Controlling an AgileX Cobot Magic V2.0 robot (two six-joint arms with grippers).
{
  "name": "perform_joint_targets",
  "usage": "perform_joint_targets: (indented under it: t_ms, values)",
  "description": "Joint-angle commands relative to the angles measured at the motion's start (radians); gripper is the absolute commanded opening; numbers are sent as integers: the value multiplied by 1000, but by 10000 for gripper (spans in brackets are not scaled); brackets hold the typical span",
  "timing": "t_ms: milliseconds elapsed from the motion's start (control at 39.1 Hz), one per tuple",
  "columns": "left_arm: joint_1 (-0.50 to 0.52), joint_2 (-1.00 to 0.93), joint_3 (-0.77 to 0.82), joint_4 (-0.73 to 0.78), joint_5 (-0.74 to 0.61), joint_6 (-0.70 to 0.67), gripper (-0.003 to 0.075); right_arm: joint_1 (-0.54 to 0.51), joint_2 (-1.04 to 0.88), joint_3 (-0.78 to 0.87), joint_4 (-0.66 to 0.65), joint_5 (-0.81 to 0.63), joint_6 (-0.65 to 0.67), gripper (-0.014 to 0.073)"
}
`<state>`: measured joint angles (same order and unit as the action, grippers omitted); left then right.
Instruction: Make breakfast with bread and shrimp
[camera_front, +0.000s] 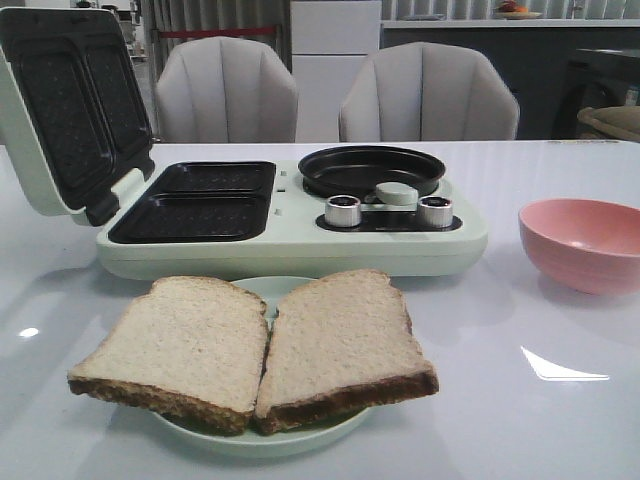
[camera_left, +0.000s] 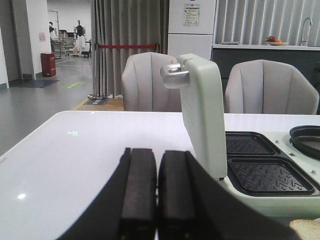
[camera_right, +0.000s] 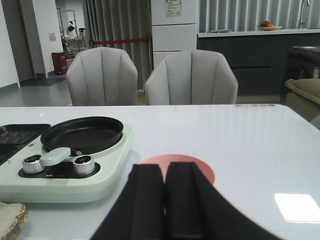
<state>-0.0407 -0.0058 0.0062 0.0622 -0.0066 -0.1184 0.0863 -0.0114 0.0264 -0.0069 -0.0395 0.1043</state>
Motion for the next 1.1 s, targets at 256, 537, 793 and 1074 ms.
perform_joint_targets:
  t_ms: [256,537,793,1074]
  values:
    - [0,-15,19,-7,-82,-7,114,-6,-20,-16,-10,-78,-3,153]
    - [0,-15,19,-7,-82,-7,114,-6,-20,-16,-10,-78,-3,153]
    - [0,-15,19,-5,-97,-7,114,-6,-20,-16,-10,-78,-3,153]
    - [0,-15,19,-5,-280,-7,114,-6,-20,-16,-10,-78,-3,153]
